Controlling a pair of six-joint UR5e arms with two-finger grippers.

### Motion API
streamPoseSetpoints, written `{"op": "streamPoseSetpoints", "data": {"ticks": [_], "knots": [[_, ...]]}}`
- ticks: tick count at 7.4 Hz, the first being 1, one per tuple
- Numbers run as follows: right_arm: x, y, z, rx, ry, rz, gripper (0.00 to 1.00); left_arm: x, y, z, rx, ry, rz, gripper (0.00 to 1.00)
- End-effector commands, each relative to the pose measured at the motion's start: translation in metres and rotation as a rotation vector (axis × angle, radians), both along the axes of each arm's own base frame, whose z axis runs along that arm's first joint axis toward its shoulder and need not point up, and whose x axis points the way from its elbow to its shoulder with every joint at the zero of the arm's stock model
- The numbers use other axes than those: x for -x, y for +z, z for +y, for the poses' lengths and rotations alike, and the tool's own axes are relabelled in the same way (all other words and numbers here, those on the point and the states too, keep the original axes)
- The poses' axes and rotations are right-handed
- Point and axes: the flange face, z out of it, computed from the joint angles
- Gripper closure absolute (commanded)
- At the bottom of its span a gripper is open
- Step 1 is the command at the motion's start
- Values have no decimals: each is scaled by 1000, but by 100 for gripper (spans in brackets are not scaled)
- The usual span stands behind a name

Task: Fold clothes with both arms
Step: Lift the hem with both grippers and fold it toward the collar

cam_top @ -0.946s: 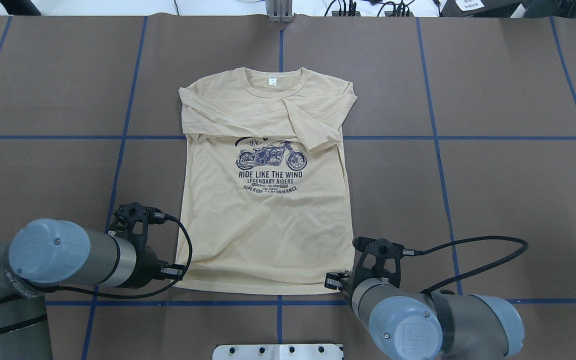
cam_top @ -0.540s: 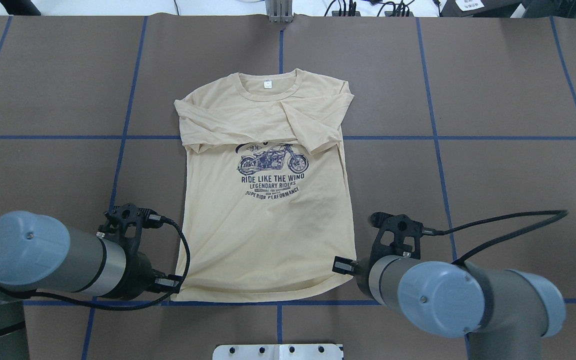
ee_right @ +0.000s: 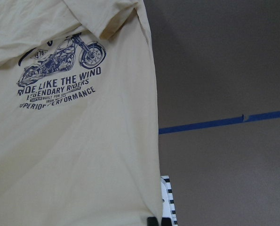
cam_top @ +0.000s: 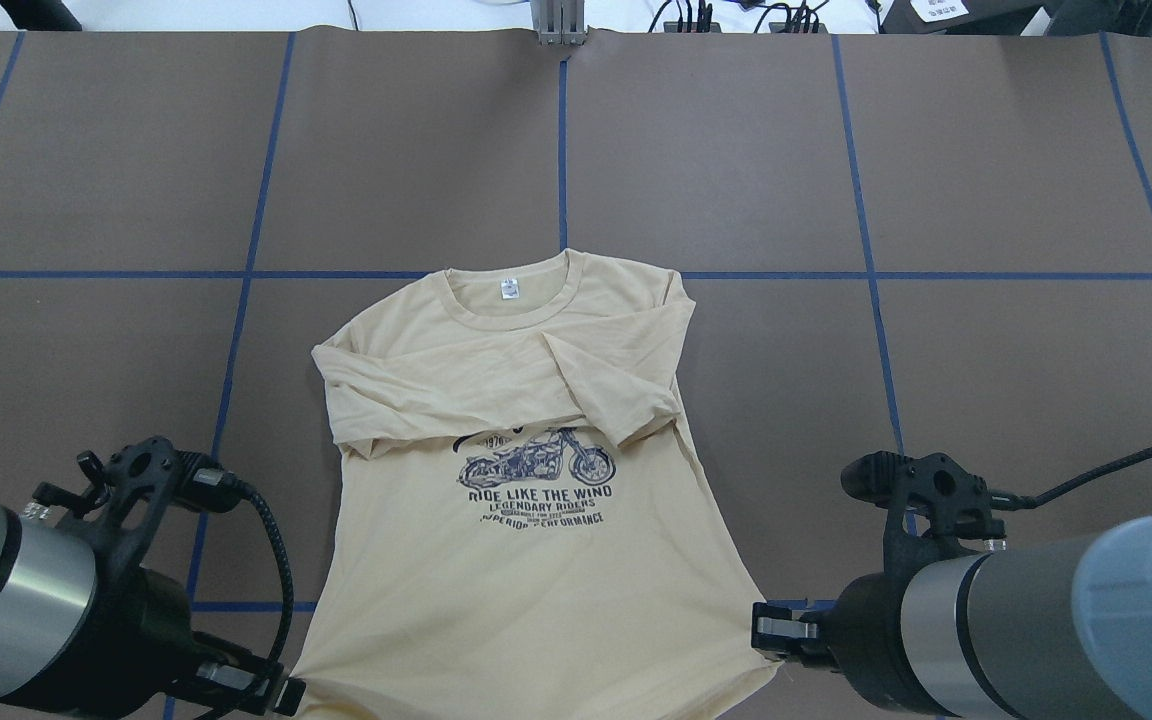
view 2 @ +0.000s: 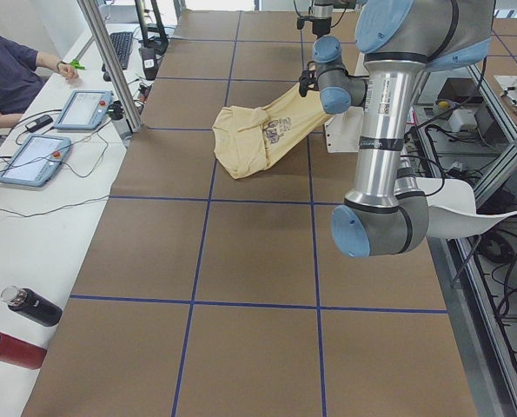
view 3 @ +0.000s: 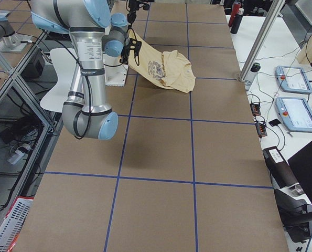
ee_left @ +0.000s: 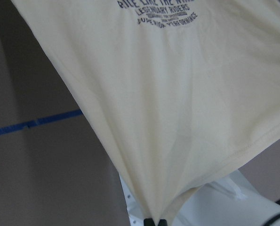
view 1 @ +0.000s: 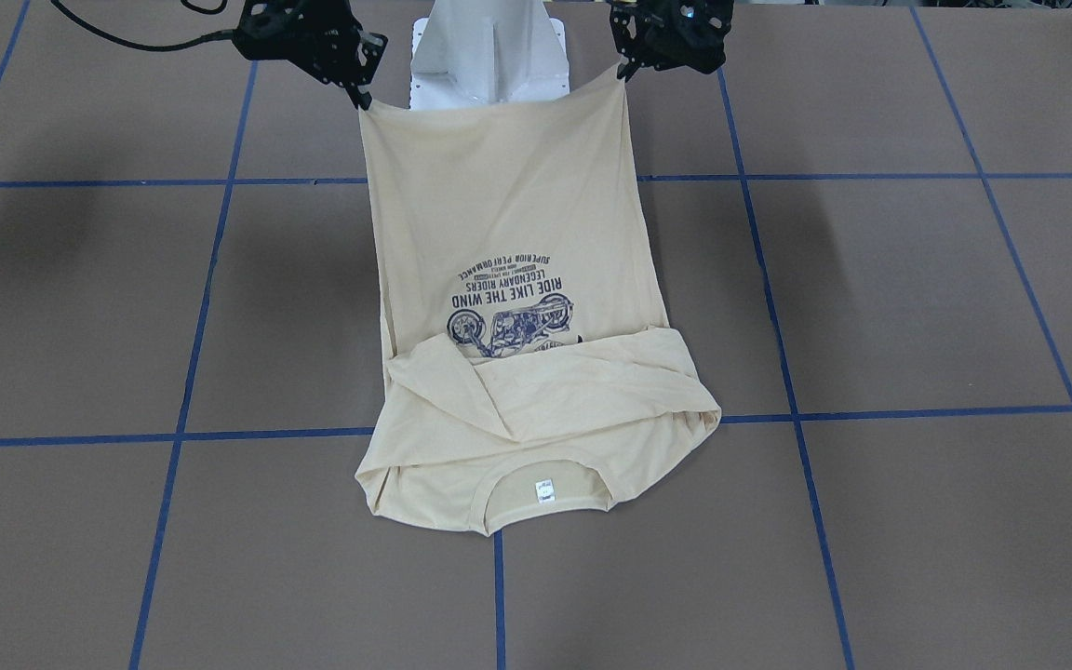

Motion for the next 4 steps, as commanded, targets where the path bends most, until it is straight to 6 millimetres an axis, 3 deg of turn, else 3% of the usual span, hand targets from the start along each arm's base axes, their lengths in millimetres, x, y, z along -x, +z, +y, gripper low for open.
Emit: {"op": "streamPoseSetpoints", "data": {"ticks": [1,3,4], "knots": [[11,13,-16,2,41,49,100,-10,8,-6,20,-11,-49,100],[68,18,-66,-69,119,114,100,-64,39,-51,0,-149,-163,100],[85,24,-93,-88,164,150,100,-86,46,-86,-15,-239,-205,100]]}}
